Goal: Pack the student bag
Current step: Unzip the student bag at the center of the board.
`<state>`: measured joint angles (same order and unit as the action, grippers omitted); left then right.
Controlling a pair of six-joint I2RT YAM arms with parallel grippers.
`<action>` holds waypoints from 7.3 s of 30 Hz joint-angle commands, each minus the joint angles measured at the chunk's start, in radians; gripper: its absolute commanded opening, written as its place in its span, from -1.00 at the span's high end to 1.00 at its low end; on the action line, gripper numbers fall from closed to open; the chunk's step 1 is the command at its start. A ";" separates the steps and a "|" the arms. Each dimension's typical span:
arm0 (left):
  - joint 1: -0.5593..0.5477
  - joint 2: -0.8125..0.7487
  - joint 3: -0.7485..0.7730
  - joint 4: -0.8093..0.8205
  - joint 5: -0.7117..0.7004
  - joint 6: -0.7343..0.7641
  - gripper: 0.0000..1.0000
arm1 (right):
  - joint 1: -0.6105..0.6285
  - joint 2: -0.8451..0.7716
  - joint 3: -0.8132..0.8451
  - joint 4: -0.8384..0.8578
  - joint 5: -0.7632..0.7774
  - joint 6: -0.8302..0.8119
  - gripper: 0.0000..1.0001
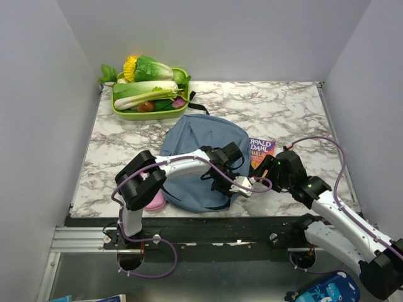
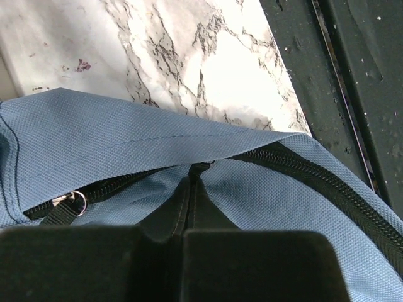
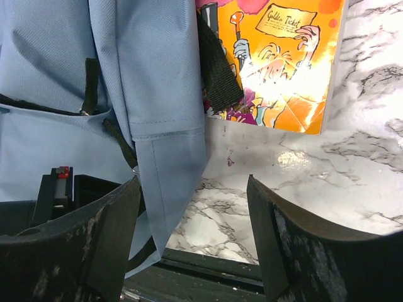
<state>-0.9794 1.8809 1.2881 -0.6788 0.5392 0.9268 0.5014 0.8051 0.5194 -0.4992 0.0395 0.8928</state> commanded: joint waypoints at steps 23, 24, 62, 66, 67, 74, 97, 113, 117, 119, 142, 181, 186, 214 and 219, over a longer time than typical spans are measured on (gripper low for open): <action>0.036 -0.120 0.188 -0.160 -0.074 -0.129 1.00 | -0.012 0.140 -0.047 0.341 -0.270 0.112 -0.63; 0.035 -0.118 0.191 -0.157 -0.073 -0.134 1.00 | -0.012 0.143 -0.050 0.347 -0.277 0.106 -0.62; 0.025 -0.219 0.251 -0.166 -0.234 -0.250 1.00 | -0.096 0.529 0.376 0.192 0.023 -0.298 0.99; 0.024 -0.269 0.197 -0.179 -0.213 -0.249 1.00 | -0.141 0.575 0.413 0.217 -0.006 -0.305 0.99; 0.025 -0.270 0.180 -0.180 -0.209 -0.252 1.00 | -0.142 0.598 0.425 0.217 -0.012 -0.308 0.99; 0.024 -0.275 0.174 -0.234 -0.166 -0.266 1.00 | -0.155 0.663 0.521 0.208 0.003 -0.328 0.99; 0.031 -0.450 -0.090 -0.076 -0.277 -0.361 1.00 | -0.241 0.551 0.504 0.163 -0.180 -0.249 -0.23; 0.031 -0.433 -0.050 -0.105 -0.255 -0.318 1.00 | 0.037 0.295 0.200 0.180 -0.300 0.070 -0.50; 0.031 -0.431 -0.047 -0.110 -0.254 -0.312 1.00 | 0.042 0.283 0.202 0.139 -0.317 0.058 -0.50; 0.031 -0.431 -0.047 -0.110 -0.254 -0.309 1.00 | 0.042 0.278 0.197 0.119 -0.329 0.055 -0.50; 0.031 -0.442 -0.053 -0.113 -0.255 -0.295 1.00 | 0.101 0.402 0.214 0.152 -0.329 0.073 -0.57; 0.542 -0.643 -0.428 0.039 -0.640 -0.286 1.00 | 0.058 0.339 0.176 0.083 0.071 -0.150 0.92; 0.599 -0.586 -0.352 0.056 -0.578 -0.302 1.00 | 0.060 0.322 0.163 0.109 0.039 -0.163 0.71; 0.128 -0.364 -0.087 -0.021 -0.171 -0.330 -0.97 | 0.060 0.292 0.084 0.258 -0.062 -0.129 0.36; 0.110 -0.322 -0.111 0.024 -0.240 -0.307 -0.97 | 0.060 0.281 0.057 0.283 -0.067 -0.126 0.37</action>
<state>-0.8597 1.5337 1.1709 -0.7216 0.3725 0.6117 0.5674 1.1042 0.6029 -0.2543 -0.0074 0.7597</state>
